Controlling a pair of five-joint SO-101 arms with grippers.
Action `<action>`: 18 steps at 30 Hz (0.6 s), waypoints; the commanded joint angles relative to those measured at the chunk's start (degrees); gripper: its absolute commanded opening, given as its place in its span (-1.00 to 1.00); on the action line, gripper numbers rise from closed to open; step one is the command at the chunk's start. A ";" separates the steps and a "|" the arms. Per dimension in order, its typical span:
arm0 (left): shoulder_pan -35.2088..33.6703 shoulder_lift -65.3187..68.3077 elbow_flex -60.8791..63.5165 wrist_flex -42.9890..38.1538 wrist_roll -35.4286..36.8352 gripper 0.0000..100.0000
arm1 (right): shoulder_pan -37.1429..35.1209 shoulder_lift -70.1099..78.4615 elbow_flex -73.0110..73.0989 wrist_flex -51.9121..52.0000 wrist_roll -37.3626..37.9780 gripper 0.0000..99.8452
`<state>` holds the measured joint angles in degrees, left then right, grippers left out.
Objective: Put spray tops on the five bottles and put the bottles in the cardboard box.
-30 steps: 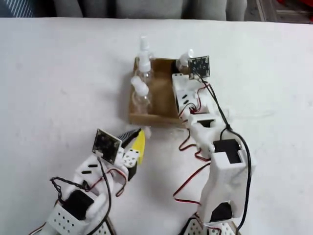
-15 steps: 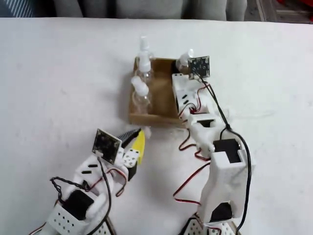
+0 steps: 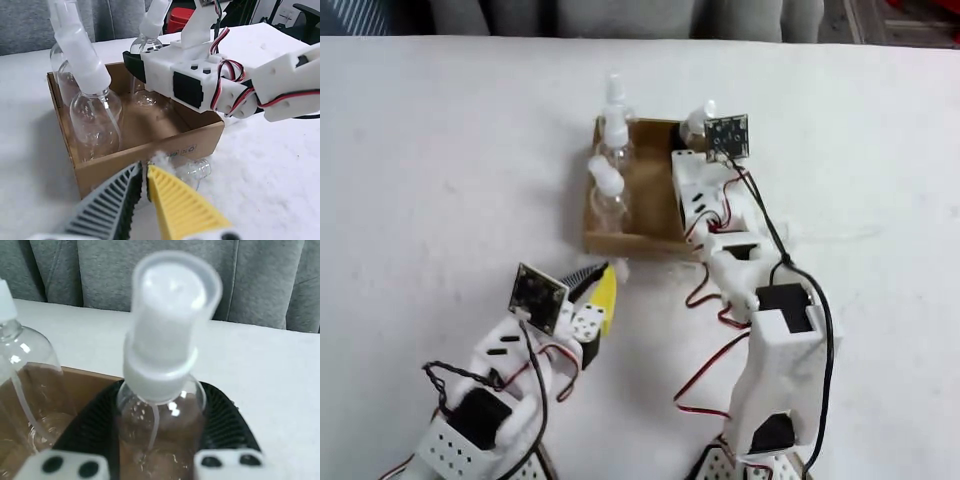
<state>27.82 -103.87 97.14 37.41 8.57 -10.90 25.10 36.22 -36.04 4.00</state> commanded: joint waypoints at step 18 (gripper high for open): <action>-0.57 -0.40 -0.18 0.26 -0.62 -0.95 | -0.57 1.10 0.79 0.92 4.04 -0.60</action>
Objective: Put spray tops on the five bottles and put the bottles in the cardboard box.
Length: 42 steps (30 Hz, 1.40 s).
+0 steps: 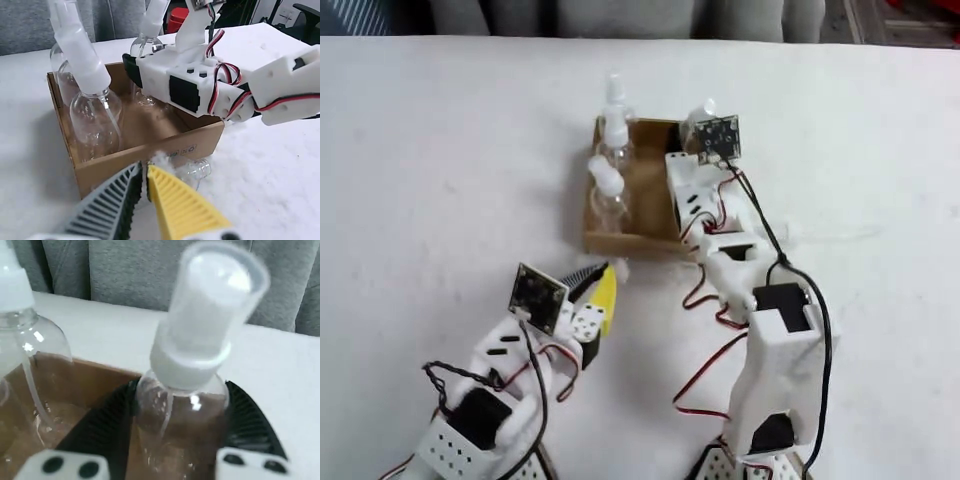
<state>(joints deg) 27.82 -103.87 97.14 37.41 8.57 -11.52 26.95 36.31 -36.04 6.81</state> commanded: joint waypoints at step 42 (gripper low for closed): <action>-0.57 -0.40 -0.18 0.26 -0.62 -0.95 | 0.31 -1.27 -0.53 -6.11 1.14 -0.35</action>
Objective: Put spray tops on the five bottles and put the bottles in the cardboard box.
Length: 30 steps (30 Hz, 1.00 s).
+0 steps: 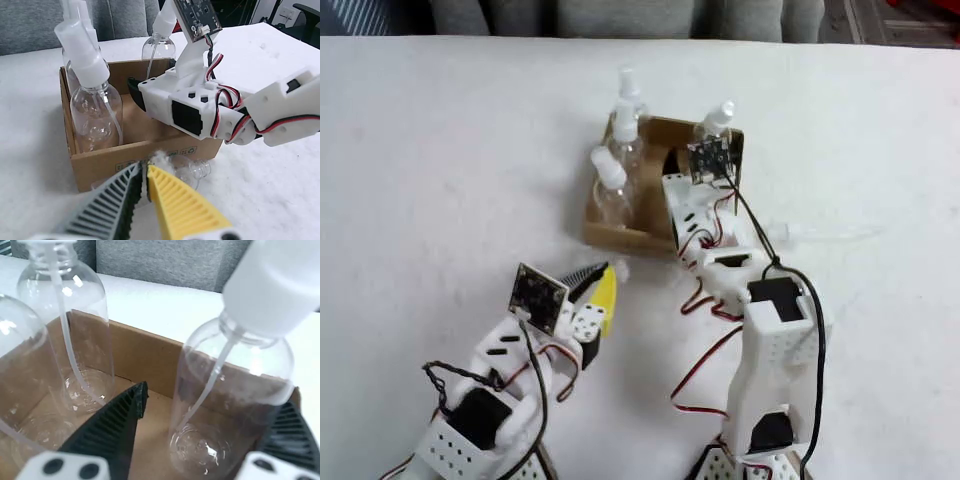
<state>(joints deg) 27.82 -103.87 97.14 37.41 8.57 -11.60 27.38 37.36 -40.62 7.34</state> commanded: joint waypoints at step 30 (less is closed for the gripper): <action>-0.57 -0.40 -0.18 0.26 -0.62 -0.95 | 2.59 -9.19 0.35 -1.54 -4.66 -0.34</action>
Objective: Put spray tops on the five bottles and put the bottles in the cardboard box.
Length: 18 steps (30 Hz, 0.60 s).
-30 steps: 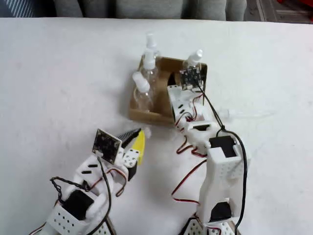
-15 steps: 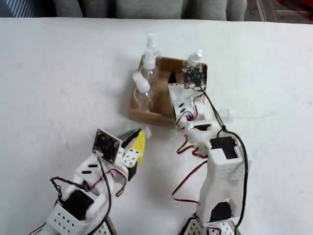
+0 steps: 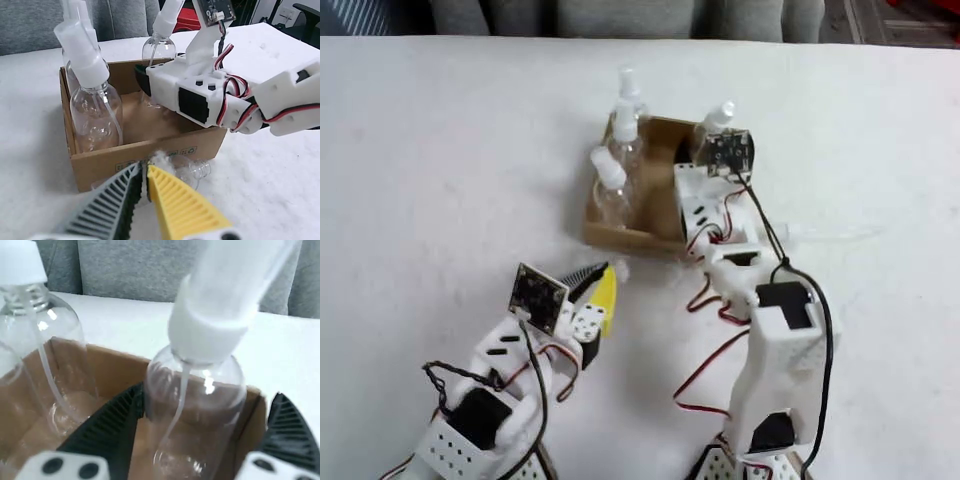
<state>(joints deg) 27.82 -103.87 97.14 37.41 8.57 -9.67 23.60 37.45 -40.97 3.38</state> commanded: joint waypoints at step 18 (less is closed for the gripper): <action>-0.57 -0.40 -0.18 0.26 -0.62 -0.95 | 0.57 -22.29 13.63 -1.19 -0.79 -0.34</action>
<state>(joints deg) 27.82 -103.87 97.14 37.41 8.57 -9.58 6.64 50.55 -40.97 3.12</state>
